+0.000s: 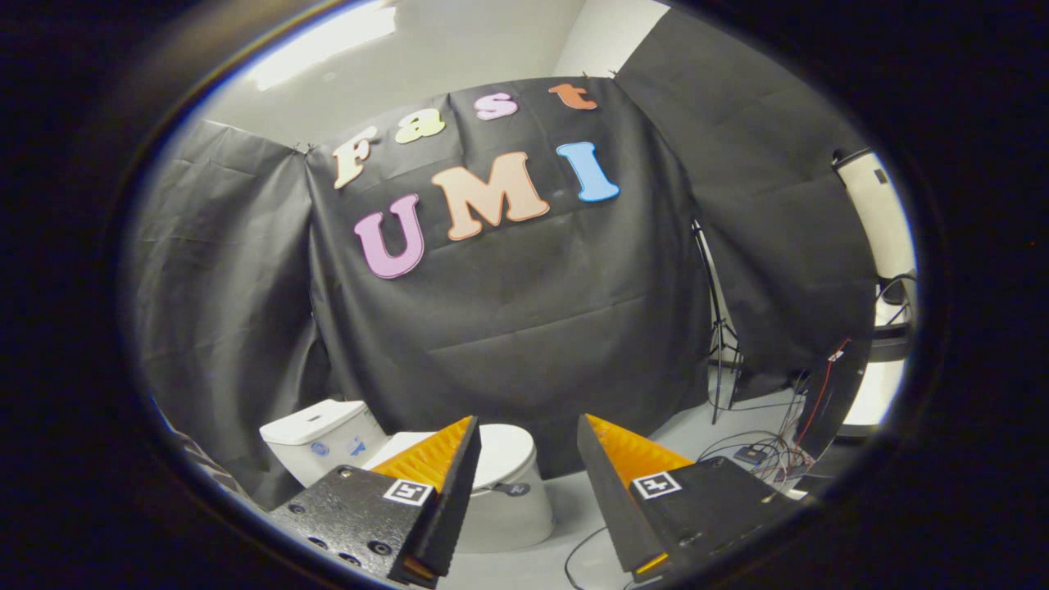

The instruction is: Open the toilet lid.

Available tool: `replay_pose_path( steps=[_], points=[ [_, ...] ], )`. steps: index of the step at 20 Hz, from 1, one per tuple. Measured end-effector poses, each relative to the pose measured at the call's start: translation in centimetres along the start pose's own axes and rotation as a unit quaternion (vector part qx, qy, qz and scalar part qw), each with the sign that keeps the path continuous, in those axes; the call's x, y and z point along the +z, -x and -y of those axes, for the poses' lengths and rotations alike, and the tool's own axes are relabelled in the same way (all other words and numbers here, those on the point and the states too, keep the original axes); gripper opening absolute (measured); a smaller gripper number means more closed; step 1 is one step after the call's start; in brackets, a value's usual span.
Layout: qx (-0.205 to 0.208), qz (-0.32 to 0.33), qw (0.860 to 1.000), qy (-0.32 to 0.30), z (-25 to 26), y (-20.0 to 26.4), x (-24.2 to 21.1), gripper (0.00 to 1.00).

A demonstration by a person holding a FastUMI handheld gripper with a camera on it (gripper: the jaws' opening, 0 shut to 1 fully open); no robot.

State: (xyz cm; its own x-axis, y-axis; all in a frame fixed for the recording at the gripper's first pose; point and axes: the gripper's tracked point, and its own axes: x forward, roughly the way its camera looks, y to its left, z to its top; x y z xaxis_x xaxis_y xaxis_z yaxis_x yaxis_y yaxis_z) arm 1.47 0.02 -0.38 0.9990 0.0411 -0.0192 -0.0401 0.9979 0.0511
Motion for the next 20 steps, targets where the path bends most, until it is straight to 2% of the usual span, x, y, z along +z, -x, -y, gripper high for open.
replay_pose_path(
  steps=[6, 10, 13, 20],
  points=[
    [0.04, 0.011, 0.998, -0.047, -0.7, -3.1, 1.0, 0.74],
    [0.052, -0.017, 0.992, -0.115, -0.6, -5.7, 0.2, 0.74],
    [0.058, -0.043, 0.983, -0.167, -0.3, -7.3, -1.1, 0.73],
    [0.061, -0.059, 0.958, -0.274, 0.8, -9.4, -3.4, 0.73]
  ],
)
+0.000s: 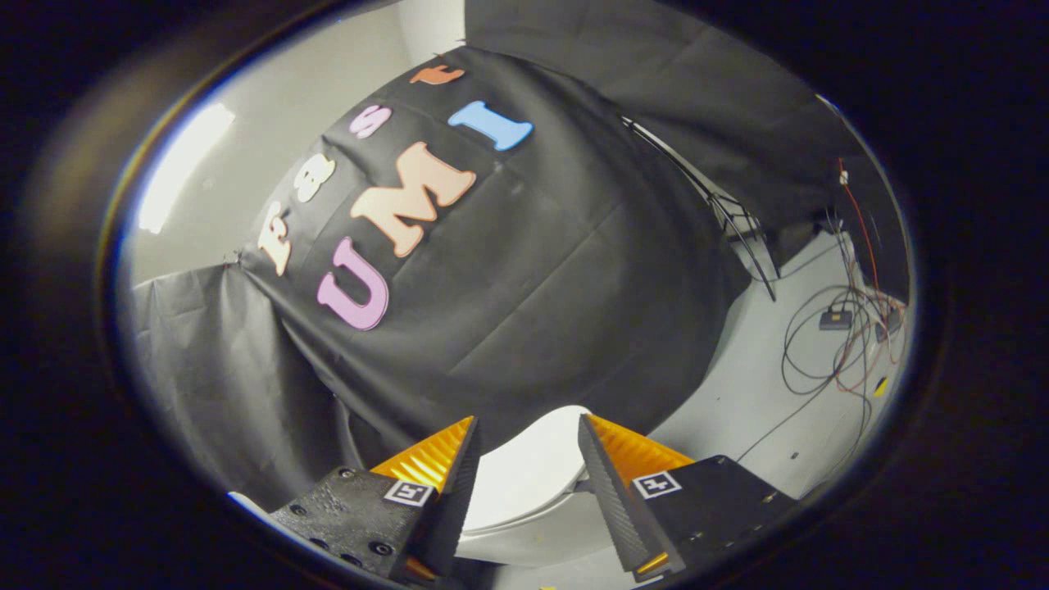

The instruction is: Open the toilet lid.

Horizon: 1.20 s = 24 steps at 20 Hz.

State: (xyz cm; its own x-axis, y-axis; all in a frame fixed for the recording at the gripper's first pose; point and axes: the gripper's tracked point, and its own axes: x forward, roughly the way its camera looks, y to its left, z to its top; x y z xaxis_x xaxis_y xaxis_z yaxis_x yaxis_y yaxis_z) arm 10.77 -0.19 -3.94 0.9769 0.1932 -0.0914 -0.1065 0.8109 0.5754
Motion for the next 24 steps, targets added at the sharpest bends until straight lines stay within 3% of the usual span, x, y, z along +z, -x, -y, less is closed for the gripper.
replay_pose_path(
  steps=[7, 15, 21, 24],
  points=[
    [-0.009, 0.019, 0.994, -0.103, 4.1, -1.6, -0.6, 0.73],
    [-0.036, 0.049, 0.972, -0.226, 8.9, -6.3, -3.6, 0.71],
    [-0.082, -0.03, 0.951, -0.296, 11.7, -11.1, -11.4, 0.7],
    [-0.052, -0.054, 0.939, -0.335, 10.5, -13.3, -13.7, 0.68]
  ],
)
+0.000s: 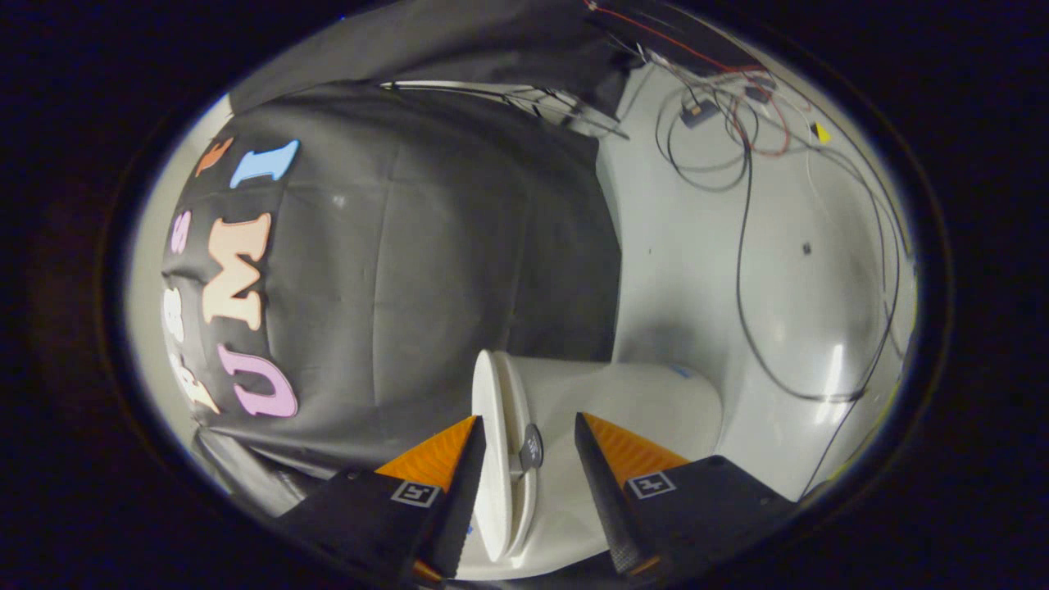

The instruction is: Open the toilet lid.

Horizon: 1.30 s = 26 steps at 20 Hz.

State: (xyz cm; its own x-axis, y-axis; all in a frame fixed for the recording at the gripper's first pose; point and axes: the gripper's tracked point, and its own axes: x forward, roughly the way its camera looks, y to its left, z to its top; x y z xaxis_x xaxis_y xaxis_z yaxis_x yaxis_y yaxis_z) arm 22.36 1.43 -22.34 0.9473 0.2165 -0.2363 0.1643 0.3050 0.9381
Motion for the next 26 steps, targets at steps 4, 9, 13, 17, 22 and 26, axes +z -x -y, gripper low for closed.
replay_pose_path(
  steps=[4, 9, 13, 17, 22, 26],
  points=[
    [0.001, -0.032, 0.999, -0.003, 1.0, -2.6, -2.0, 0.68],
    [0.037, -0.02, 0.999, -0.017, -0.3, -4.6, -2.0, 0.61],
    [0.024, -0.013, 0.999, -0.043, 0.7, -5.1, -1.8, 0.29],
    [0.027, -0.014, 0.999, -0.032, 0.7, -5.1, -2.0, 0.03],
    [-0.013, -0.01, 0.999, 0.035, -0.4, -5.1, -2.3, 0.02],
    [-0.006, -0.008, 0.995, 0.102, -4.8, -3.9, -2.8, 0.01]
  ],
)
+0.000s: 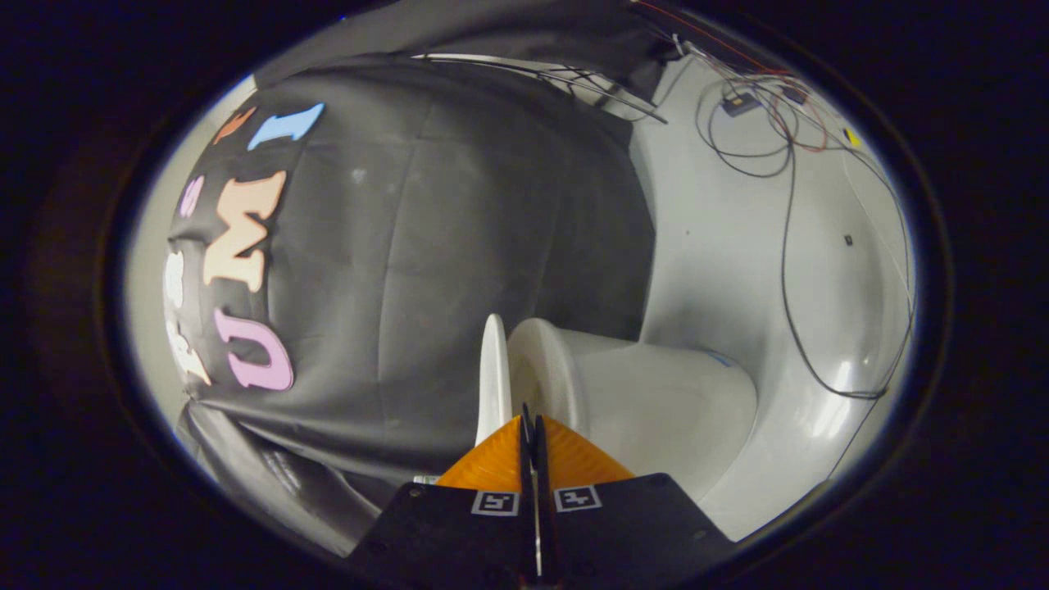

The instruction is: Open the toilet lid.

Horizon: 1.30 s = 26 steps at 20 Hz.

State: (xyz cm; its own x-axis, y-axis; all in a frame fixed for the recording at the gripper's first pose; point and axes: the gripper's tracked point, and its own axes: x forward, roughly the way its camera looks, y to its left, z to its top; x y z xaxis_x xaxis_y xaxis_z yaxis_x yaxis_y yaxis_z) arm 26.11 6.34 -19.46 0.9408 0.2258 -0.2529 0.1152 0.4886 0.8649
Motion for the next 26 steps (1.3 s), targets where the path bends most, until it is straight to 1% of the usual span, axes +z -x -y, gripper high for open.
replay_pose_path(
  steps=[3, 6, 10, 14, 18, 21, 24, 26],
  points=[
    [-0.017, 0.002, 0.996, 0.083, -4.0, 0.9, -0.6, 0.01],
    [-0.026, 0.023, 0.99, 0.139, -8.1, 1.9, -1.3, 0.01],
    [-0.031, 0.043, 0.974, 0.222, -15.0, 2.9, -4.0, 0.02],
    [-0.036, 0.046, 0.946, 0.319, -21.1, 3.3, -7.1, 0.03],
    [-0.015, 0.044, 0.914, 0.402, -26.3, 3.1, -11.1, 0.07],
    [-0.005, 0.038, 0.894, 0.446, -28.9, 2.7, -13.9, 0.08],
    [0.012, 0.029, 0.871, 0.491, -31.2, 2.5, -16.8, 0.08],
    [0.028, 0.023, 0.859, 0.51, -32.4, 2.0, -19.0, 0.08]
  ],
)
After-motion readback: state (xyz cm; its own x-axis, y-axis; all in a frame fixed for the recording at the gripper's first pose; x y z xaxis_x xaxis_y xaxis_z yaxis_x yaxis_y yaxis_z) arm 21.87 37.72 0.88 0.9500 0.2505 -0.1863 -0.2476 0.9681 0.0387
